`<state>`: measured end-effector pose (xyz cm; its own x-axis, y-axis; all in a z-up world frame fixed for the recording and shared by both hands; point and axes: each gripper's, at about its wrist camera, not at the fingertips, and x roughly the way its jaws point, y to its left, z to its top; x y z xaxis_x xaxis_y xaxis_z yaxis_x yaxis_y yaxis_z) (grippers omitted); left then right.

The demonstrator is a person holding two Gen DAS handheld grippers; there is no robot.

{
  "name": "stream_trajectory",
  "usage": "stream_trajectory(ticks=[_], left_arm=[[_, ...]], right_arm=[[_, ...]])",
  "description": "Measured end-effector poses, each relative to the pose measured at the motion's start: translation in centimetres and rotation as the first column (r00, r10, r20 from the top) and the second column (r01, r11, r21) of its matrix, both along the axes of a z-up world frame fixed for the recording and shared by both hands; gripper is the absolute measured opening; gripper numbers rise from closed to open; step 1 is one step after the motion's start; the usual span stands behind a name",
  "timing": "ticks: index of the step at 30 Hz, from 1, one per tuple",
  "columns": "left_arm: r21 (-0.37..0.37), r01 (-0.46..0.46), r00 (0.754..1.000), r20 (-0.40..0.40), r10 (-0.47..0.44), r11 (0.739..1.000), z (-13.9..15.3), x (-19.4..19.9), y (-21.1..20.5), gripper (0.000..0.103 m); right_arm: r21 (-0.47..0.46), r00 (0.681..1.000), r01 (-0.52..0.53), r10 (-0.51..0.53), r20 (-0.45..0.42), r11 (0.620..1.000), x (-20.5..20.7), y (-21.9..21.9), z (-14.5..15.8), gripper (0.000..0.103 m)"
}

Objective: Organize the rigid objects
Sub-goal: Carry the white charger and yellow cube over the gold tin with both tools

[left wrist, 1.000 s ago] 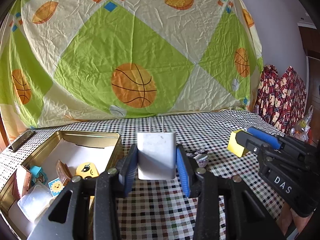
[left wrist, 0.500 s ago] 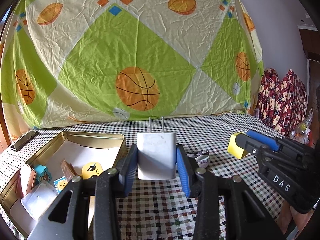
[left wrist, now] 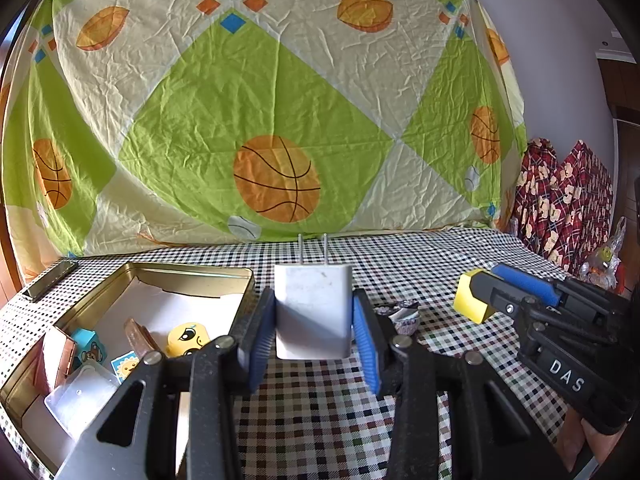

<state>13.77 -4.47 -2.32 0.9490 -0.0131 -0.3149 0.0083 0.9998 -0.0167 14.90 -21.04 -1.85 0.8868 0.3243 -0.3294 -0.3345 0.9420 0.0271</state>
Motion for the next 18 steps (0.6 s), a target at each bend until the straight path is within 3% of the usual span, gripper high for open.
stream_trajectory(ticks=[18], left_arm=[[-0.003, -0.006, 1.0, 0.009, 0.006, 1.0, 0.0, -1.0, 0.3, 0.037]], right_arm=[[0.012, 1.0, -0.02, 0.02, 0.017, 1.0, -1.1, 0.0, 0.2, 0.027]])
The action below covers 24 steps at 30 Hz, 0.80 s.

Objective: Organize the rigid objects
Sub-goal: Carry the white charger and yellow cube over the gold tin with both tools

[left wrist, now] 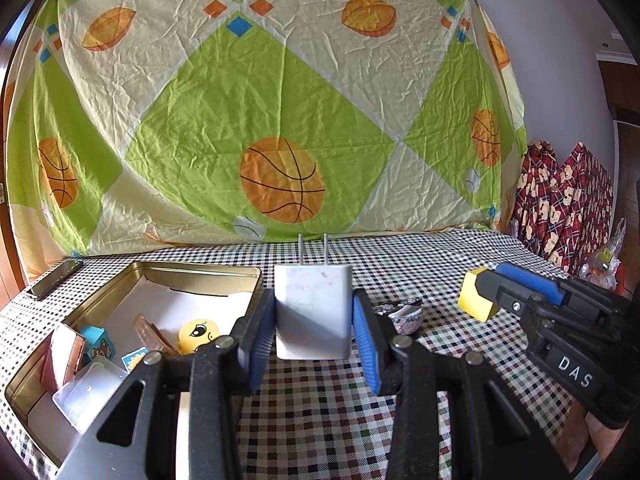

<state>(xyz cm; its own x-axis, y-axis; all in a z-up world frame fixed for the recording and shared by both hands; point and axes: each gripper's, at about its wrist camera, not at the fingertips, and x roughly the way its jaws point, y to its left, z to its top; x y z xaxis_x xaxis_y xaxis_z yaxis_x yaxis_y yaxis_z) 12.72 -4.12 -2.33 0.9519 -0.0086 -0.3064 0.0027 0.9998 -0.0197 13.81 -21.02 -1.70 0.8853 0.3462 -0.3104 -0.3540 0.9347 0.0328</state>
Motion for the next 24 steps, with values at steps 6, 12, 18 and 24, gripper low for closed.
stream_trajectory(ticks=[6, 12, 18, 24], left_arm=[[0.0, -0.004, 1.0, 0.006, 0.004, 1.0, 0.0, -0.5, 0.3, 0.037], [-0.002, -0.01, 1.0, 0.016, 0.01, 1.0, 0.1, -0.9, 0.6, 0.037], [-0.004, -0.011, 1.0, 0.019, 0.011, 1.0, 0.1, -1.1, 0.8, 0.037], [-0.006, -0.011, 1.0, 0.021, 0.011, 1.0, 0.1, -1.3, 0.8, 0.037]], right_arm=[[0.003, 1.0, -0.002, 0.002, 0.008, 1.0, -0.3, 0.1, 0.0, 0.027], [0.009, 1.0, -0.007, 0.006, 0.024, 1.0, -0.9, 0.0, 0.1, 0.027], [0.009, 0.999, -0.013, 0.013, 0.033, 1.0, -1.2, 0.3, 0.1, 0.027], [0.015, 0.999, -0.018, 0.017, 0.046, 1.0, -1.5, 0.3, 0.2, 0.027]])
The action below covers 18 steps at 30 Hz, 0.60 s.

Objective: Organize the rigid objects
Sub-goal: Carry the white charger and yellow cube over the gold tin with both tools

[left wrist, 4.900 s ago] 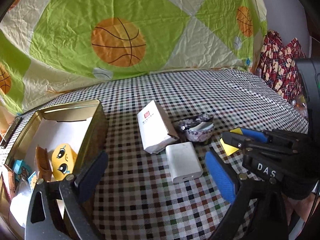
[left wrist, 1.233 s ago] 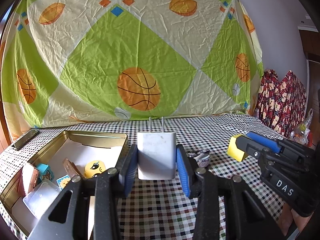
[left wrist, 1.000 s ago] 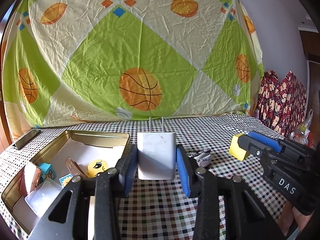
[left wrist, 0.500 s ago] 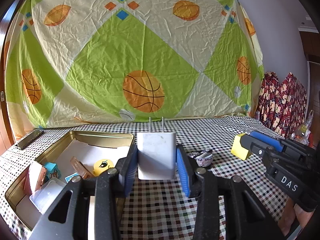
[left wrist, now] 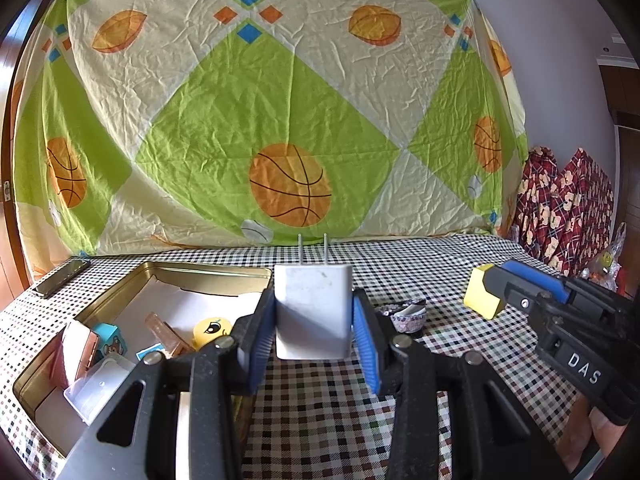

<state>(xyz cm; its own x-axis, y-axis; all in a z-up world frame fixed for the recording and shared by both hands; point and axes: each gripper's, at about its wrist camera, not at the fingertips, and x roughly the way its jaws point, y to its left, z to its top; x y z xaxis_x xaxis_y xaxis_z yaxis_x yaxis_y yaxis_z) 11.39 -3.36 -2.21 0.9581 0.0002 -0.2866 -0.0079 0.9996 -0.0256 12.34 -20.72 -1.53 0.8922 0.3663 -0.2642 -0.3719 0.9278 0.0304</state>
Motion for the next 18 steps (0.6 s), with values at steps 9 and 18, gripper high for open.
stream_trajectory(ticks=[9, 18], left_arm=[[0.0, -0.008, 1.0, 0.008, 0.008, 1.0, 0.09, -0.52, 0.21, 0.037], [-0.01, -0.017, 1.0, 0.009, 0.017, 1.0, 0.07, -0.97, 0.8, 0.037]], right_arm=[[0.003, 1.0, -0.024, 0.024, 0.019, 1.0, -0.59, 0.29, 0.1, 0.027], [0.009, 0.999, -0.046, 0.046, 0.029, 0.999, -0.94, 0.88, 0.15, 0.027]])
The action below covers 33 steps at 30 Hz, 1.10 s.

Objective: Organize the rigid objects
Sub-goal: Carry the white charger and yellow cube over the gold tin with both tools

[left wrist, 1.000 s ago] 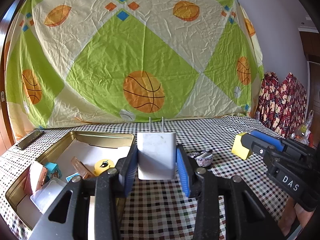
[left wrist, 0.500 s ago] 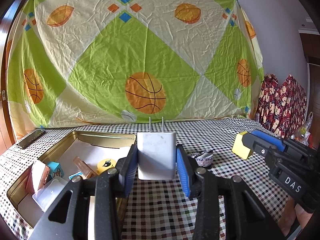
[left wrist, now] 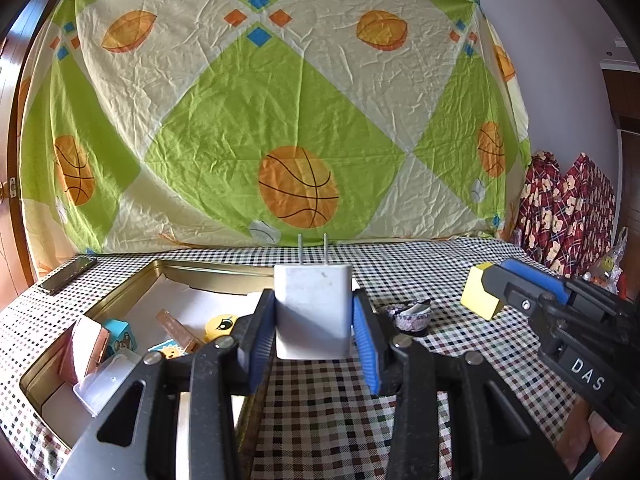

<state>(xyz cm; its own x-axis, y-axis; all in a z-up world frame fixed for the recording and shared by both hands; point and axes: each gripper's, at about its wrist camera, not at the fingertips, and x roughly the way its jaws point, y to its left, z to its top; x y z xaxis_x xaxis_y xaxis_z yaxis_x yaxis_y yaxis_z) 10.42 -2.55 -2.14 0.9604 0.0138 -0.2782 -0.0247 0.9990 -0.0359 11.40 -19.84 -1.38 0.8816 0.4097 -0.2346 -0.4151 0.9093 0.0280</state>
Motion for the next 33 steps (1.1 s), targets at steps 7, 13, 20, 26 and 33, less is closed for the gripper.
stream_trajectory(ticks=[7, 13, 20, 26, 33], left_arm=[[-0.005, -0.007, 1.0, 0.008, 0.007, 1.0, 0.0, -0.4, 0.4, 0.037], [-0.015, -0.01, 1.0, 0.015, 0.011, 1.0, 0.1, -0.8, 0.9, 0.037], [-0.031, -0.013, 1.0, 0.014, 0.013, 0.999, 0.1, -1.1, 1.6, 0.037], [-0.041, -0.015, 1.0, 0.01, 0.016, 0.999, 0.0, -1.3, 2.2, 0.037], [-0.047, -0.018, 1.0, 0.007, 0.018, 0.999, 0.0, -1.5, 2.7, 0.037]], right_arm=[[0.014, 1.0, -0.015, 0.015, 0.014, 1.0, -0.4, 0.2, 0.1, 0.027], [0.022, 0.999, -0.037, 0.037, 0.008, 0.999, -0.5, 0.6, 0.1, 0.027], [0.023, 0.998, -0.057, 0.057, 0.001, 0.998, -0.4, 1.2, 0.0, 0.027], [0.015, 0.997, -0.072, 0.072, 0.004, 0.997, -0.6, 1.9, 0.0, 0.027], [0.011, 0.996, -0.091, 0.091, 0.001, 0.996, -0.6, 2.8, -0.1, 0.027]])
